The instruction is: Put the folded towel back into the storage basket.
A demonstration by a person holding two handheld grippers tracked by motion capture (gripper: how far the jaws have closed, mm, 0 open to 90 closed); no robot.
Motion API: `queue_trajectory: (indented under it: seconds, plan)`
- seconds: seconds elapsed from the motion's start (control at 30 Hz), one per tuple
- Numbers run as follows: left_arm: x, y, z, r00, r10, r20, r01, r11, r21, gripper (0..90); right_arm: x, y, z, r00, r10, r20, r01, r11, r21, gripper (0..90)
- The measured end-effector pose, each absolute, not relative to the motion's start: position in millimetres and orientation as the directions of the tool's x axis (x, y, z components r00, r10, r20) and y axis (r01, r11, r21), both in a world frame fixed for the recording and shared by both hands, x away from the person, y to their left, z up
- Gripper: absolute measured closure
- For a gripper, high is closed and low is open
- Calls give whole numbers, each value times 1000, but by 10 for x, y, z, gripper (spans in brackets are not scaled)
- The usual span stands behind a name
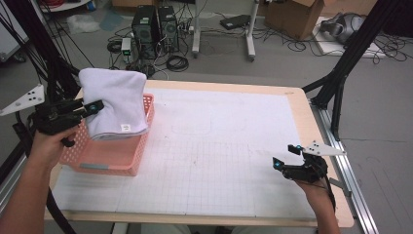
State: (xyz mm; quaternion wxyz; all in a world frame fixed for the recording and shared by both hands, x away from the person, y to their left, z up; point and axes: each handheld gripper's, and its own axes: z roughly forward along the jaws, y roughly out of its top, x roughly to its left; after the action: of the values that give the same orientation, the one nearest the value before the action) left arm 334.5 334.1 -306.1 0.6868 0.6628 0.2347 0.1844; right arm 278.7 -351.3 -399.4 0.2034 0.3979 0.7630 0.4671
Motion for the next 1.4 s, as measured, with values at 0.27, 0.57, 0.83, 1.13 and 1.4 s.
queue_trajectory:
  seconds: [0.27,0.57,0.83,1.13,1.4]
  plan:
    - [3353,3479,-3178,825,556,-103,95,43,995,719,2793,-3496,-3994,-602,797,58,417,252,873,177]
    - [3354,3653,-3339,798,589,-131,128,47,991,719,2790,-3481,-3984,-606,794,53,412,256,875,178]
    - [3342,3765,-3414,794,588,-153,169,28,985,719,2792,-3467,-3992,-607,793,53,417,261,871,177]
    - [3404,3640,-3527,821,547,-166,194,6,981,719,2795,-3449,-3990,-612,789,50,414,266,871,177]
    - [3512,3518,-3632,827,532,-182,229,-23,973,718,2793,-3466,-3994,-607,793,48,415,264,871,178]
